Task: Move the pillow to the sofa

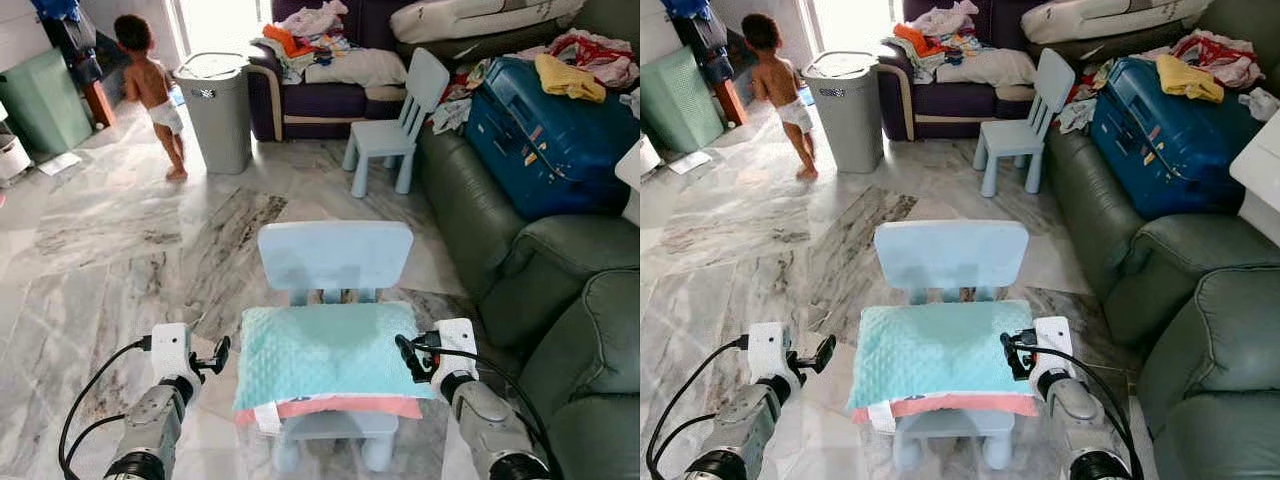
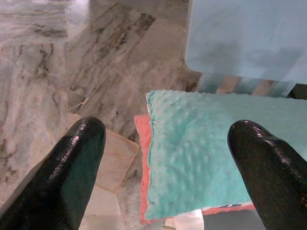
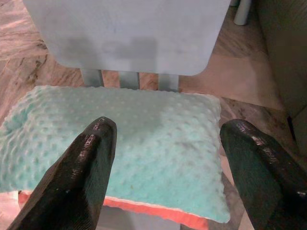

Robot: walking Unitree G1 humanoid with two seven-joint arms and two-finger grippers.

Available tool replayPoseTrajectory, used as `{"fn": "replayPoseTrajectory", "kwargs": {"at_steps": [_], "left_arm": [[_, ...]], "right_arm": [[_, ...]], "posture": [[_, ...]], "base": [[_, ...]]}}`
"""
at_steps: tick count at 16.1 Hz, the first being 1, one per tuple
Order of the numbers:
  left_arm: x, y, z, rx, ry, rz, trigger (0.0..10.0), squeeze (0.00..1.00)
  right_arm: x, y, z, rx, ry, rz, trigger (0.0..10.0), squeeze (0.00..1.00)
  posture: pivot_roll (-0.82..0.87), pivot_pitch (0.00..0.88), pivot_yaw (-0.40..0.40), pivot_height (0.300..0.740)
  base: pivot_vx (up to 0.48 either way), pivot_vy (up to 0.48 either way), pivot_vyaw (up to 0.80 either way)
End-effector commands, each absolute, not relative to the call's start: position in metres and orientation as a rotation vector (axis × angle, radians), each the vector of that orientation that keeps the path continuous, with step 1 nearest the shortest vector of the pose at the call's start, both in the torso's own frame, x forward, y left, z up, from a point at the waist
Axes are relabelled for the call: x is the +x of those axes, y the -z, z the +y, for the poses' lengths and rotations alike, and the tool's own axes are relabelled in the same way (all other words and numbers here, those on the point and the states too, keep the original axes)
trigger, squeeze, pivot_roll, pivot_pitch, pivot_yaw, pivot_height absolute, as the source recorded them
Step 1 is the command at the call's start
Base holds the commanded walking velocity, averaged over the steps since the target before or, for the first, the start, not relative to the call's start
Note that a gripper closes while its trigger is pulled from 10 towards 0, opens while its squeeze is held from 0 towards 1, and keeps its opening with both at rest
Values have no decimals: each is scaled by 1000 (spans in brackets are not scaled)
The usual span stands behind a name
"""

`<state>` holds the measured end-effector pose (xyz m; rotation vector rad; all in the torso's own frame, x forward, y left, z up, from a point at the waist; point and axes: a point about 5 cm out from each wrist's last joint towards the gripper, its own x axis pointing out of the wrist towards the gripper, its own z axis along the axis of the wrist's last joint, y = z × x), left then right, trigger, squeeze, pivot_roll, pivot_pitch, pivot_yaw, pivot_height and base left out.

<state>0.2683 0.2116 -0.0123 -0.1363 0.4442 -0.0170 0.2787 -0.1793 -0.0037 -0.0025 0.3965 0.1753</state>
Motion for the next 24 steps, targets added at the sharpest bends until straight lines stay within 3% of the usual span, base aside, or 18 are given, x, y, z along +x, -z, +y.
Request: {"fn": "replayPoseTrajectory", "kwargs": {"at_steps": [1, 16, 24], "left_arm": [[266, 14, 213, -140, 9, 448, 10000, 0], [259, 19, 210, -197, 9, 450, 10000, 0], [259, 19, 210, -188, 18, 455, 10000, 0]], "right_arm": [[284, -2, -179, -2, -179, 371, 10000, 0], [281, 1, -183, -22, -165, 393, 10000, 0], [281, 1, -182, -25, -173, 394, 10000, 0]], "posture": [[-13, 0, -11, 740], [-17, 0, -15, 740], [-22, 0, -12, 740]], "base": [[0, 0, 0], [0, -33, 0], [369, 0, 0]]}}
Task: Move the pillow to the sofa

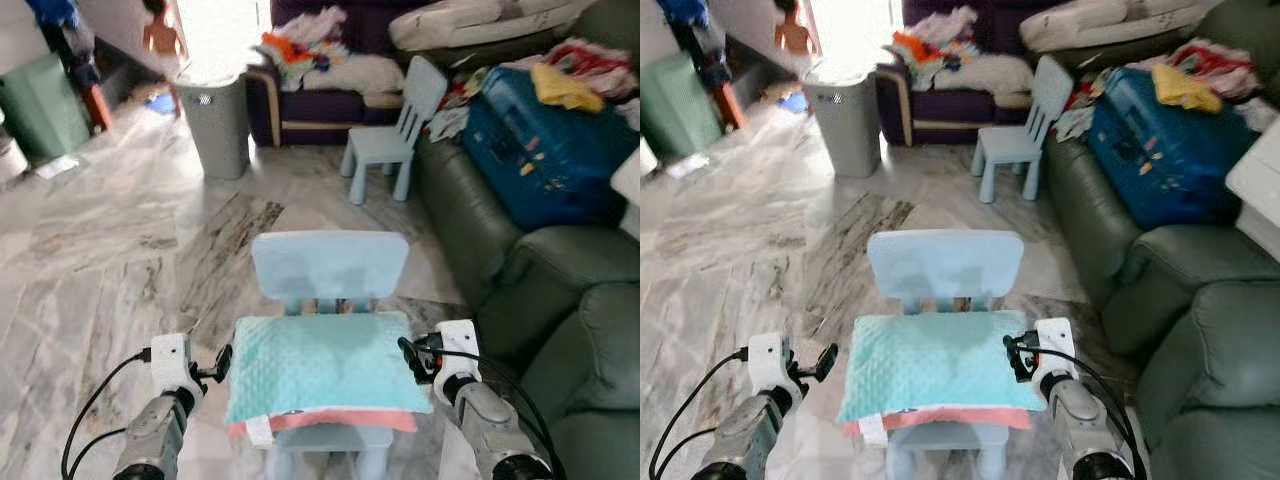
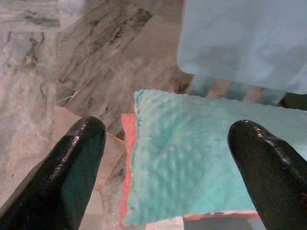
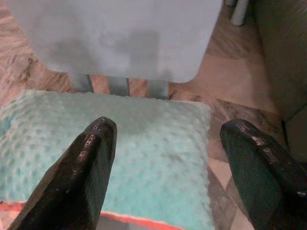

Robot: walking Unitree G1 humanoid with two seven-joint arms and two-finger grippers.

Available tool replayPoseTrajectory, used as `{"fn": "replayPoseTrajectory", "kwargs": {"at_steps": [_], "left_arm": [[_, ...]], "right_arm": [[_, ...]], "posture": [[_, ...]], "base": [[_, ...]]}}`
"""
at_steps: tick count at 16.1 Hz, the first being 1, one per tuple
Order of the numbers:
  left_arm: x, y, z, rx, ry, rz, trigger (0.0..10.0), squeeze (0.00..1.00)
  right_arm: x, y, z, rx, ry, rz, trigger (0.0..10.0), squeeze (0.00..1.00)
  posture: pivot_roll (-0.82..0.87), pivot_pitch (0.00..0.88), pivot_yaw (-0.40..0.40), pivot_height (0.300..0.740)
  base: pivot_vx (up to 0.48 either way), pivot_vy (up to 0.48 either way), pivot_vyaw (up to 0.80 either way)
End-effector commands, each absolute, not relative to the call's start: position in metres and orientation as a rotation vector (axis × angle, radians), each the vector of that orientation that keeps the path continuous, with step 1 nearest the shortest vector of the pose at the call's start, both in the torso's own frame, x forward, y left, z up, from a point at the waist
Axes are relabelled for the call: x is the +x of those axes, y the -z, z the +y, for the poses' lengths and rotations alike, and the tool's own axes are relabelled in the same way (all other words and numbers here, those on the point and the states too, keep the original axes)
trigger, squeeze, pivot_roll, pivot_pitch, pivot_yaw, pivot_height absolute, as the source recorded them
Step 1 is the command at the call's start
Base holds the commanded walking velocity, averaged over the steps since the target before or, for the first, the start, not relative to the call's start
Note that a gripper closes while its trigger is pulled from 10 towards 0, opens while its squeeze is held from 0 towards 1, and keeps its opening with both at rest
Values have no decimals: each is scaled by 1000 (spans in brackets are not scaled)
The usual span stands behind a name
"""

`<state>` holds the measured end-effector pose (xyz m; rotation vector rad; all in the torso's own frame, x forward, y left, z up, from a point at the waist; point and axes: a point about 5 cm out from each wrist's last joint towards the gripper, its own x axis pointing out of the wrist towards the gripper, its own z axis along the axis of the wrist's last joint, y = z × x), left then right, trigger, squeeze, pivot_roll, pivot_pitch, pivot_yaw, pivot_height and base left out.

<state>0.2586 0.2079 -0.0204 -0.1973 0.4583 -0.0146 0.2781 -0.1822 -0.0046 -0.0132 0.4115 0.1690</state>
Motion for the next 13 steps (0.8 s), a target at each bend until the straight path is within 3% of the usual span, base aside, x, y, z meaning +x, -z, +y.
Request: {"fn": "replayPoseTrajectory", "kwargs": {"at_steps": [1, 8, 13], "left_arm": [[259, 19, 210, -187, 18, 456, 10000, 0], [260, 18, 210, -181, 27, 441, 10000, 0], [259, 19, 212, -221, 2, 441, 10000, 0]], "right_arm": [[281, 1, -182, -25, -173, 395, 10000, 0], [281, 1, -180, -28, -178, 395, 10000, 0], [280, 2, -179, -29, -182, 395, 10000, 0]], "posture": [[-22, 0, -12, 740], [-23, 0, -11, 740], [-23, 0, -11, 740]], "base": [[352, 0, 0], [417, 0, 0], [0, 0, 0]]}}
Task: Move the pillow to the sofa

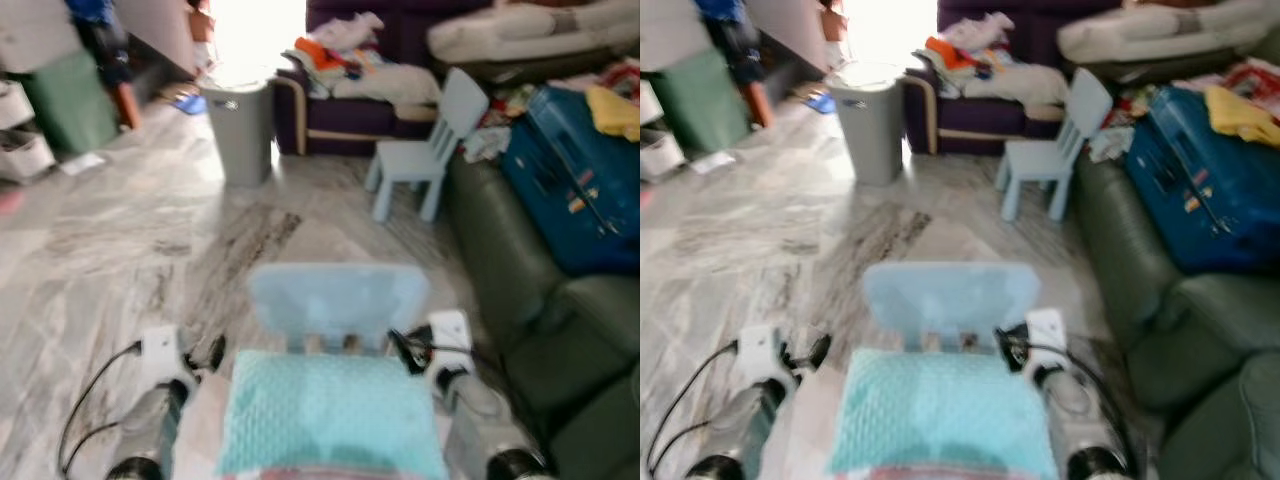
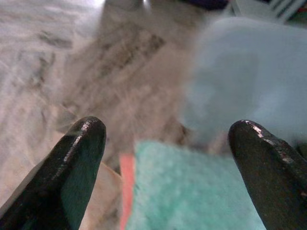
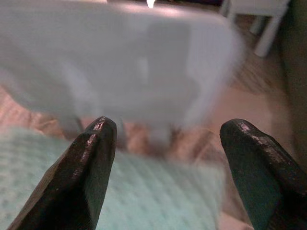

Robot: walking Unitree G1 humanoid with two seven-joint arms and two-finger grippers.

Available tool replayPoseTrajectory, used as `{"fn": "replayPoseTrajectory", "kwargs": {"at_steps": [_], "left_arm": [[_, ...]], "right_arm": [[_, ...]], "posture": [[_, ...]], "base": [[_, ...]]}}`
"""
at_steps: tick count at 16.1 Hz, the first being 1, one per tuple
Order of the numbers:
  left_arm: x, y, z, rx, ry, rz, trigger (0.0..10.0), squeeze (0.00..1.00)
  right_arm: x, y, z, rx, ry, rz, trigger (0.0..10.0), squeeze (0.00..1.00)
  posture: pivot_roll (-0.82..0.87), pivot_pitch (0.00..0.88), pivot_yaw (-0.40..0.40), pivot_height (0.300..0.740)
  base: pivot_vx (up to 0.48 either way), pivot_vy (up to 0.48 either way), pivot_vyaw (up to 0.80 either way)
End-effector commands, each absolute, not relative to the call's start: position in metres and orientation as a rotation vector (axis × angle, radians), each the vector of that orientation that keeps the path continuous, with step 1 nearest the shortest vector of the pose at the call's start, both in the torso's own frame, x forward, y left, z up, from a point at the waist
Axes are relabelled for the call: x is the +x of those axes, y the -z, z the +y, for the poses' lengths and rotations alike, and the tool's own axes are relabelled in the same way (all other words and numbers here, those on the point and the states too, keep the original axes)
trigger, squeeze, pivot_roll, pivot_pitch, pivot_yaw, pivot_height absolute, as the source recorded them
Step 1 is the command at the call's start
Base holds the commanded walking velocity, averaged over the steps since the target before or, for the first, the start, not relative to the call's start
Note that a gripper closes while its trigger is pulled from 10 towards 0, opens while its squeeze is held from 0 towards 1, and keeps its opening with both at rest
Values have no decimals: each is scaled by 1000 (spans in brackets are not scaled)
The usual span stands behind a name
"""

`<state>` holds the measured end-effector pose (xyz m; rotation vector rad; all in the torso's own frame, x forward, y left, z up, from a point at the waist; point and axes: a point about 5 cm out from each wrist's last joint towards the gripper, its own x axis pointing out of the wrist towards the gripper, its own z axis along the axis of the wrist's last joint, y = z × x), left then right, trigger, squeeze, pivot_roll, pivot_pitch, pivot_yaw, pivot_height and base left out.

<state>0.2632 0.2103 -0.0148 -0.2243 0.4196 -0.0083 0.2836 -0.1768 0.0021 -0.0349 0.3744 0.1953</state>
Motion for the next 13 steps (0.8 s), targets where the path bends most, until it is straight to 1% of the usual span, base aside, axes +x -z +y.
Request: {"fn": "replayPoseTrajectory", "kwargs": {"at_steps": [1, 13], "left_arm": [[258, 19, 213, -221, 1, 443, 10000, 0], [255, 22, 211, -208, 8, 462, 10000, 0]], "right_arm": [[280, 2, -179, -28, -184, 394, 10000, 0], [279, 3, -175, -20, -204, 400, 10000, 0]], "posture": [[-18, 0, -14, 740], [-14, 0, -14, 740]], "base": [[0, 0, 0], [0, 0, 0]]}}
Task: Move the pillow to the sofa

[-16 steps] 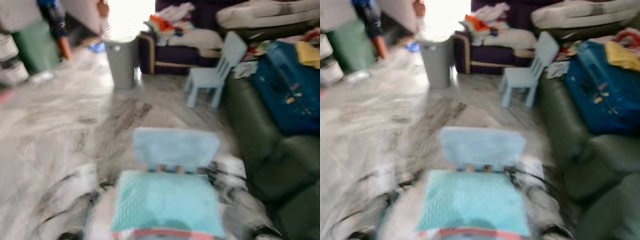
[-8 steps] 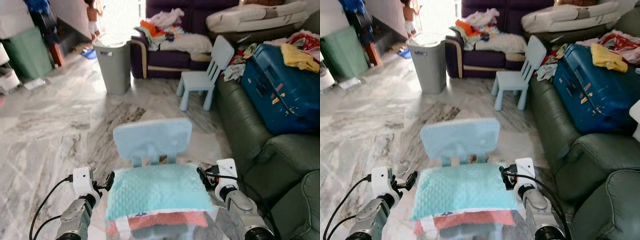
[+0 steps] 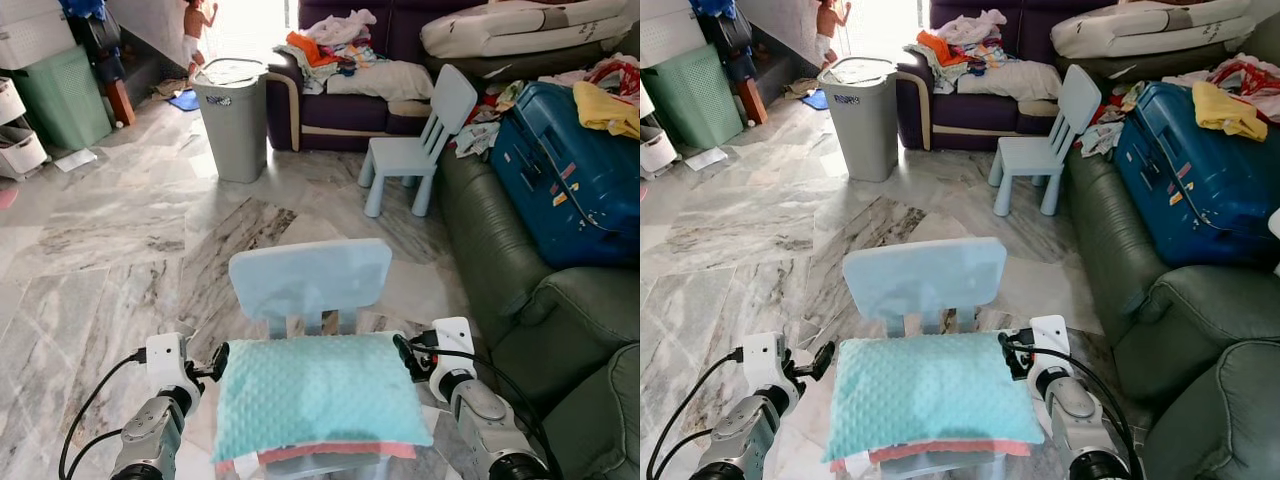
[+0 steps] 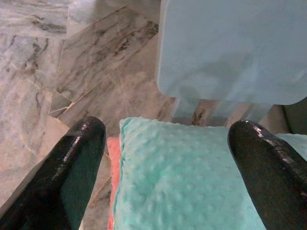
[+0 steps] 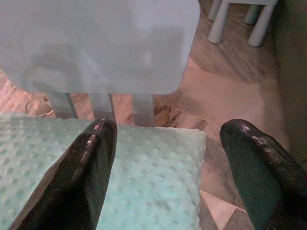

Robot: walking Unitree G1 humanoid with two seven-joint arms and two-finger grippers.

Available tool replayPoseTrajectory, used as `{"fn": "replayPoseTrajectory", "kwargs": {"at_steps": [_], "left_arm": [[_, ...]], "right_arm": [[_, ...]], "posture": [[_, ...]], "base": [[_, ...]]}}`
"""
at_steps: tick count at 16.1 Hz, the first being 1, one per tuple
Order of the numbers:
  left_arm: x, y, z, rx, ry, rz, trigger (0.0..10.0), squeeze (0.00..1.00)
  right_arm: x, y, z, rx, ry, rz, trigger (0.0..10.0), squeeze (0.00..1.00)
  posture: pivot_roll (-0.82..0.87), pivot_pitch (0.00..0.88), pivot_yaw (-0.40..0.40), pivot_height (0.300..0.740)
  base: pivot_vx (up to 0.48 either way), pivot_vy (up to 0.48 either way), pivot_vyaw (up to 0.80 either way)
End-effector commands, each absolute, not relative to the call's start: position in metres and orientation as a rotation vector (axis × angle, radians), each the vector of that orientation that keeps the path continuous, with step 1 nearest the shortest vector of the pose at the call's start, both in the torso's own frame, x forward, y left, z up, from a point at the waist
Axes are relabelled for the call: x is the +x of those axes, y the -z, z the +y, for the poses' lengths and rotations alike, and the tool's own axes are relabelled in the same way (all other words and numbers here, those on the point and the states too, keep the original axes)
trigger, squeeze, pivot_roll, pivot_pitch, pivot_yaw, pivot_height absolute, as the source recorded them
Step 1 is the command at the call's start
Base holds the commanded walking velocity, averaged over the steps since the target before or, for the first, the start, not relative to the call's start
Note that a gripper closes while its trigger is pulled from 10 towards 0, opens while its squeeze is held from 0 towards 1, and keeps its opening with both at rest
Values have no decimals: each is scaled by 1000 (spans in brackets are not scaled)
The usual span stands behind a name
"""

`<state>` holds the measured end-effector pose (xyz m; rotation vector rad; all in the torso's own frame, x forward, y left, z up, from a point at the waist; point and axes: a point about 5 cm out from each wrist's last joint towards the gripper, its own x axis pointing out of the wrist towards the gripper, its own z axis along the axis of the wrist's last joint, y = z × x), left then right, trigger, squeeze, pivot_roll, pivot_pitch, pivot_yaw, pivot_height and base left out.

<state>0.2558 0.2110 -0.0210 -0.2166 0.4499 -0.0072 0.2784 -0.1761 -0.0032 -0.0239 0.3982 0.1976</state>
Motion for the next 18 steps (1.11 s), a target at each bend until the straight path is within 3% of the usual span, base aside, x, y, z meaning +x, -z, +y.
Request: {"fn": "replayPoseTrajectory", "kwargs": {"at_steps": [1, 9, 18], "left_arm": [[256, 22, 211, -210, 5, 463, 10000, 0], [255, 23, 209, -150, 0, 474, 10000, 0], [252, 26, 206, -185, -7, 481, 10000, 0]], "right_arm": [[279, 2, -175, -19, -202, 397, 10000, 0], [281, -1, -181, -16, -185, 381, 10000, 0], [279, 0, -184, -31, -190, 389, 10000, 0]], "posture": [[-14, 0, -14, 740], [-24, 0, -18, 740], [-32, 0, -25, 740]], "base": [[0, 0, 0], [0, 0, 0], [0, -372, 0]]}}
